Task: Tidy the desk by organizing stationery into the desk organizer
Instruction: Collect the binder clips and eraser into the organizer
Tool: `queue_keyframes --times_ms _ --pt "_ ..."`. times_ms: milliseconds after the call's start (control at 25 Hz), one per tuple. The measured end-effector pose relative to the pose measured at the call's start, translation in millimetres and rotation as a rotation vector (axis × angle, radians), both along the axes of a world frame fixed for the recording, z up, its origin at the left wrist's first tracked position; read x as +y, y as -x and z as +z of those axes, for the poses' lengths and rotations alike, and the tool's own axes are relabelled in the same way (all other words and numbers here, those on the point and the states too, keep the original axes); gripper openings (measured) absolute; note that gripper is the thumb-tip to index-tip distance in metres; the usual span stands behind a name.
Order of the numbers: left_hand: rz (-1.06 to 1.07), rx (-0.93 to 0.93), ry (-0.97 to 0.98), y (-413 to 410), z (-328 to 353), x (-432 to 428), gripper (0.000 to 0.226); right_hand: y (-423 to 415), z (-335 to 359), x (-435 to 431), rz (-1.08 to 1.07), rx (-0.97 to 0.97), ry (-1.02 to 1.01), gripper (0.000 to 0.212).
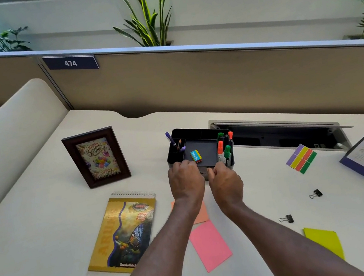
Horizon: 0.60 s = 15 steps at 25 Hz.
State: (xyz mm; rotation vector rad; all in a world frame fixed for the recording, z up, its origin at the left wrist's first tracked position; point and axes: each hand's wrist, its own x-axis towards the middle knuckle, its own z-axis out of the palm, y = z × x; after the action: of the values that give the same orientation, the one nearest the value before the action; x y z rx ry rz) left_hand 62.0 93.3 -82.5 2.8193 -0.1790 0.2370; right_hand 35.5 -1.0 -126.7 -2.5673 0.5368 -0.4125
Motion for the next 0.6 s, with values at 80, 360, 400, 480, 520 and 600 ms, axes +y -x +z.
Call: queue_keyframes --times_ms 80,360,400,480,520,600 --pt "-0.011 -0.003 -0.005 0.1 -1.0 0.5 0.019 -1.8 0.1 0.0 -0.007 -0.002 0.008 0.024" --pt "-0.037 -0.013 -0.011 -0.7 -3.0 3.7 0.023 7.6 -33.3 7.4 0.227 0.065 0.118 0.019" --pt "-0.042 -0.014 -0.009 -0.8 -3.9 4.9 0.025 8.3 -34.0 8.1 0.26 0.097 0.135 0.023" --pt "-0.056 -0.011 -0.014 -0.6 -4.2 6.6 0.026 8.1 -34.5 9.5 0.29 0.137 0.158 0.031" --pt "-0.061 -0.008 -0.016 -0.8 -4.0 7.0 0.027 7.7 -34.1 10.6 0.294 0.149 0.166 0.032" --pt "-0.066 0.004 -0.017 -1.3 -2.4 7.5 0.026 5.0 -33.4 11.9 0.291 0.156 0.159 0.028"
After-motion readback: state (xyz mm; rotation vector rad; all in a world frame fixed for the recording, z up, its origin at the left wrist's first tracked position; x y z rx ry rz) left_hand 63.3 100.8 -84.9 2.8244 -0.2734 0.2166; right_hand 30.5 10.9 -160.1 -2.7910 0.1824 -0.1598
